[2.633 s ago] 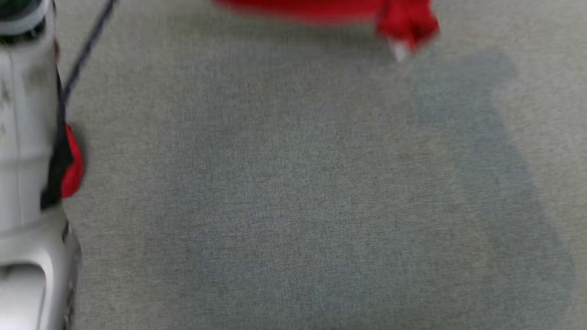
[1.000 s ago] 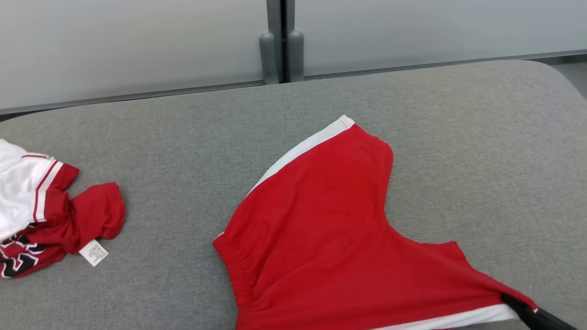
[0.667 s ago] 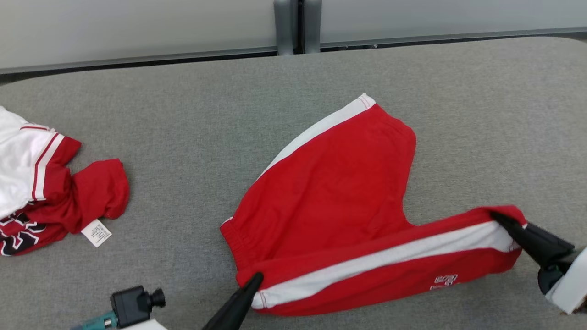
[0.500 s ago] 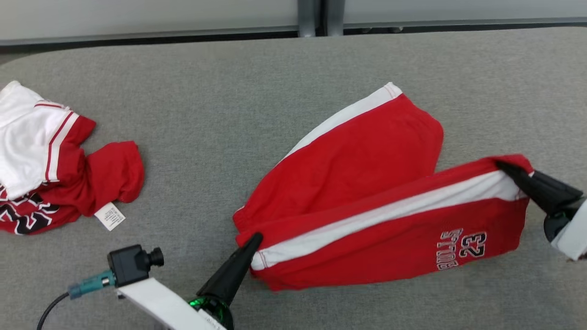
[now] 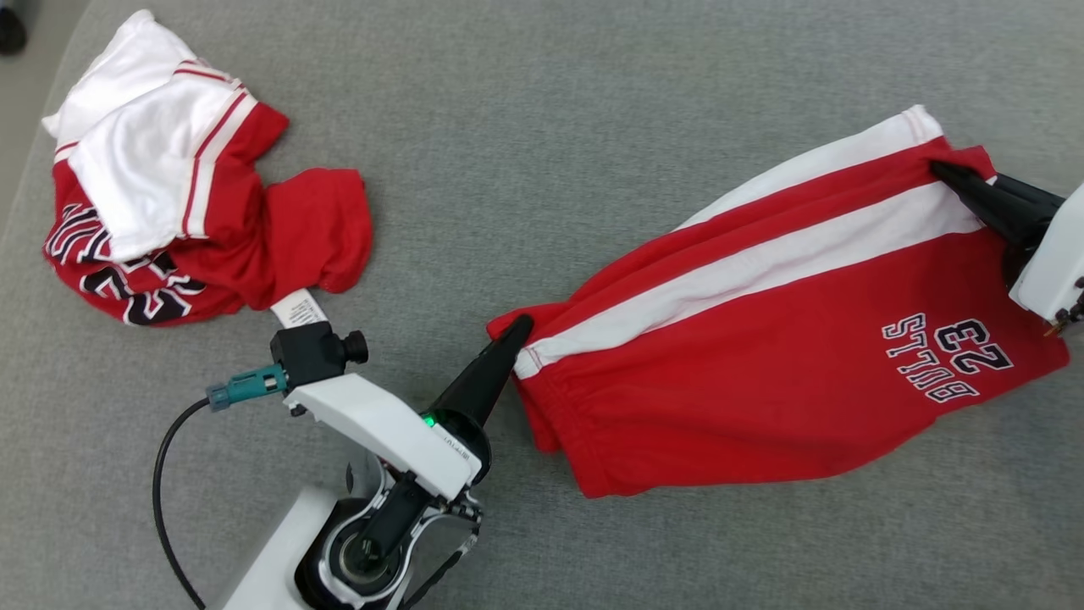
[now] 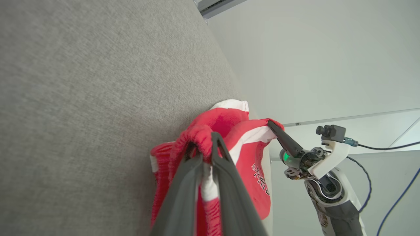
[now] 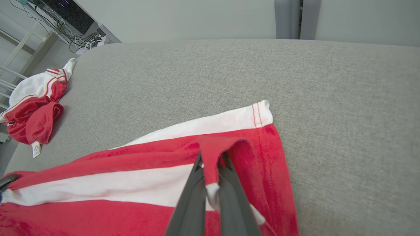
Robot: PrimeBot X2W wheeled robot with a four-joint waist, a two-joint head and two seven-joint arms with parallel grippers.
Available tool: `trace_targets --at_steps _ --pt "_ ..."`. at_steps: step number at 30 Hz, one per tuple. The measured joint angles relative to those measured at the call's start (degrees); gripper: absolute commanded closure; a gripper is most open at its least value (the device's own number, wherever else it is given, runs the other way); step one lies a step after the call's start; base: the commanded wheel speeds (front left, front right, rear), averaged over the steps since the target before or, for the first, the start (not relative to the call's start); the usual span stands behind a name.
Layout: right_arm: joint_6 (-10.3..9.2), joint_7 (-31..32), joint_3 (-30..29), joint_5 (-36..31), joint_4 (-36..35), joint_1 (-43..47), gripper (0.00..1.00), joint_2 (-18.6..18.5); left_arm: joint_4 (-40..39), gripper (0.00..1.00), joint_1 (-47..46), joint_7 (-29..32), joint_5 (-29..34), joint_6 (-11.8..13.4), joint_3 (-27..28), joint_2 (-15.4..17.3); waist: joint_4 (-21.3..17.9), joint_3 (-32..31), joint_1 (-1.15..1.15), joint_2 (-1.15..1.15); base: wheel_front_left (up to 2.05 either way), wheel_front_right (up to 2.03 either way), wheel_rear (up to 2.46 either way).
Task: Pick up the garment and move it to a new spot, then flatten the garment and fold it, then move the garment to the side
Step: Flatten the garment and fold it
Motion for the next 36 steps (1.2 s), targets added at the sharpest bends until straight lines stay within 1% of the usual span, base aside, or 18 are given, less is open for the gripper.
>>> trace_targets --at_steps 5,10,11,12,13,14,15,19,22,24,27,29,30,33,34,36 --pt "0.00 -0.01 0.43 -1.34 1.92 -1.88 1.00 1.44 3.71 1.00 -2.58 -0.29 0.27 -1.37 -0.33 -1.77 1.98 1.38 0.00 0.00 0.00 0.00 0.00" --pt "0.00 -1.19 1.03 -3.36 3.15 -3.44 1.00 1.85 5.91 1.00 -4.11 -0.65 1.18 -1.82 -0.96 -2.90 2.77 1.79 0.00 0.00 0.00 0.00 0.00" --pt "0.00 -1.47 1.24 -3.63 3.28 -3.69 1.00 2.00 6.31 0.98 -4.41 -0.86 1.58 -1.82 -1.01 -3.05 2.87 1.84 0.00 0.00 0.00 0.00 0.00" --pt "0.00 -2.03 1.60 -4.09 3.36 -3.85 0.95 2.16 6.68 0.82 -4.55 -1.32 1.81 -1.80 -1.01 -3.20 2.93 1.86 0.00 0.00 0.00 0.00 0.00" --pt "0.00 -2.93 1.77 -4.71 3.47 -4.02 0.63 2.40 7.03 0.65 -4.56 -1.37 2.01 -1.80 -1.05 -3.25 2.92 1.86 0.00 0.00 0.00 0.00 0.00" --pt "0.00 -4.26 1.76 -5.50 3.72 -4.26 0.00 2.69 7.31 0.50 -4.55 -1.81 2.20 -1.79 -1.03 -3.31 2.85 1.89 0.00 0.00 0.00 0.00 0.00" --pt "0.00 -5.48 1.68 -6.19 4.13 -4.56 0.00 3.07 7.44 0.00 -4.54 -2.42 2.24 -1.79 -0.85 -3.38 2.74 1.91 0.00 0.00 0.00 0.00 0.00" --pt "0.00 -8.64 1.66 -7.57 5.73 -4.82 0.00 3.99 7.60 0.00 -4.03 -4.30 3.79 -1.78 -0.77 -3.05 2.04 1.37 0.00 0.00 0.00 0.00 0.00" --pt "0.00 -9.93 2.22 -8.27 5.34 -4.63 0.00 3.77 7.04 0.00 -2.40 -5.04 4.41 -1.76 -0.86 -2.44 1.30 0.52 0.00 0.00 0.00 0.00 0.00" --pt "0.00 -11.07 2.14 -8.60 4.85 -3.87 0.00 3.11 6.20 0.00 -0.83 -6.34 5.90 -1.20 -1.05 -1.62 0.76 -0.30 0.00 0.00 0.00 0.00 0.00" --pt "0.00 -11.49 1.27 -8.47 4.94 -2.00 0.00 2.04 4.04 0.00 2.63 -10.05 10.01 0.52 -1.52 0.33 -0.16 -1.83 0.00 0.00 0.00 0.00 0.00" --pt "0.00 -9.61 1.27 -8.78 5.31 -0.65 0.00 1.20 1.82 0.00 5.08 -14.24 14.14 1.80 -1.75 1.46 -0.88 -2.82 0.00 0.00 0.00 0.00 0.00" --pt "0.00 -8.36 1.22 -8.90 5.55 0.12 0.00 0.85 1.00 0.00 5.94 -16.11 16.86 2.68 -2.33 2.23 -1.18 -3.25 0.00 0.00 0.00 0.00 0.00" --pt "0.00 -4.89 0.68 -9.36 6.32 2.29 0.00 0.31 -0.01 0.00 8.16 -20.42 25.09 6.62 -4.12 3.97 -1.41 -4.05 0.00 0.00 0.00 0.00 0.00" --pt "0.00 -3.99 0.22 -9.81 6.55 2.59 0.00 0.29 -0.35 0.00 8.70 -21.24 26.68 7.36 -4.38 3.75 -1.22 -3.99 0.00 0.00 0.00 0.00 0.00" --pt "0.00 -2.53 -0.83 -10.85 7.11 2.91 0.00 0.59 -0.62 0.00 9.06 -22.21 29.07 8.05 -4.83 2.65 -0.59 -3.55 0.00 0.00 0.00 0.00 0.00"
